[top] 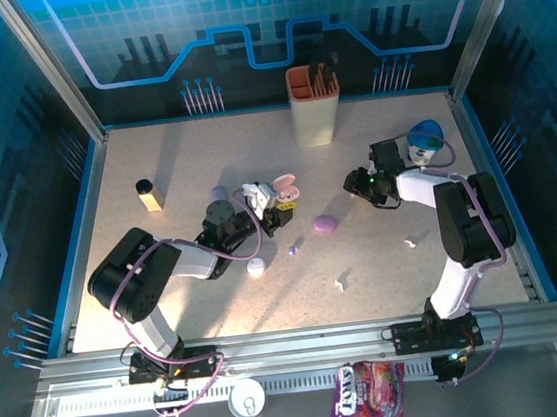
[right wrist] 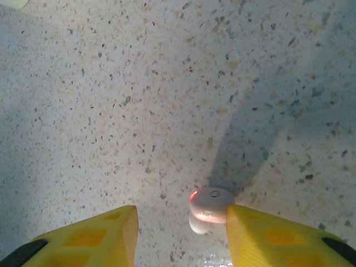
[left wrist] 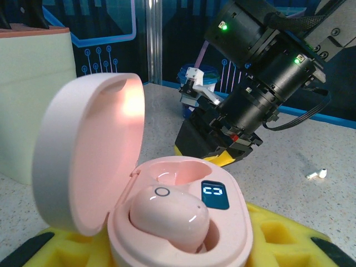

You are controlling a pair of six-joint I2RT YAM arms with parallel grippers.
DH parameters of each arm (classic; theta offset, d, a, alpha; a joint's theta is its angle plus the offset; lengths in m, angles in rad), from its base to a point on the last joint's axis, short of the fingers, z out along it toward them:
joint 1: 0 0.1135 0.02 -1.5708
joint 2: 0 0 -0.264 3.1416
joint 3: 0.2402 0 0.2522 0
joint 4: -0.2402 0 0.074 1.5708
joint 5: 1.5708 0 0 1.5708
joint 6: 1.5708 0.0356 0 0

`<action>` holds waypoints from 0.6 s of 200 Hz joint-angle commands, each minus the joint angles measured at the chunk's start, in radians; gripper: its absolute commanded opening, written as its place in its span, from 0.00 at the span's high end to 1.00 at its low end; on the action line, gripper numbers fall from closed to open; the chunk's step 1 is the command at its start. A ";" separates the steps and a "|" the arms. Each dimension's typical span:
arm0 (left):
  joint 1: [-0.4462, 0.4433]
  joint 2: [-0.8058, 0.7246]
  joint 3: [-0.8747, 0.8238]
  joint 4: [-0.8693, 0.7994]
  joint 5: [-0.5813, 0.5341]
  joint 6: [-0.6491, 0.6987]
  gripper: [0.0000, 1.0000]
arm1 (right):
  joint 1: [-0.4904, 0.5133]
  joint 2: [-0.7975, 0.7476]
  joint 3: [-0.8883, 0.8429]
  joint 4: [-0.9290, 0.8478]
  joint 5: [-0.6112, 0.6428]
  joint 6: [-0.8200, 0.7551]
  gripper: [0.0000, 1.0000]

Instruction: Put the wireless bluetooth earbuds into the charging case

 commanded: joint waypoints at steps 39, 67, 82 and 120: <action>0.001 -0.020 -0.011 0.029 0.019 0.014 0.78 | -0.019 0.080 0.085 -0.015 -0.040 -0.044 0.55; 0.001 -0.010 -0.014 0.039 0.016 0.012 0.78 | -0.020 0.107 0.119 -0.042 -0.064 -0.065 0.57; 0.004 -0.004 -0.016 0.050 0.011 0.010 0.78 | -0.019 0.114 0.135 -0.062 -0.068 -0.077 0.58; 0.038 0.022 -0.029 0.122 0.022 -0.069 0.78 | -0.008 0.084 0.173 -0.152 0.011 -0.158 0.56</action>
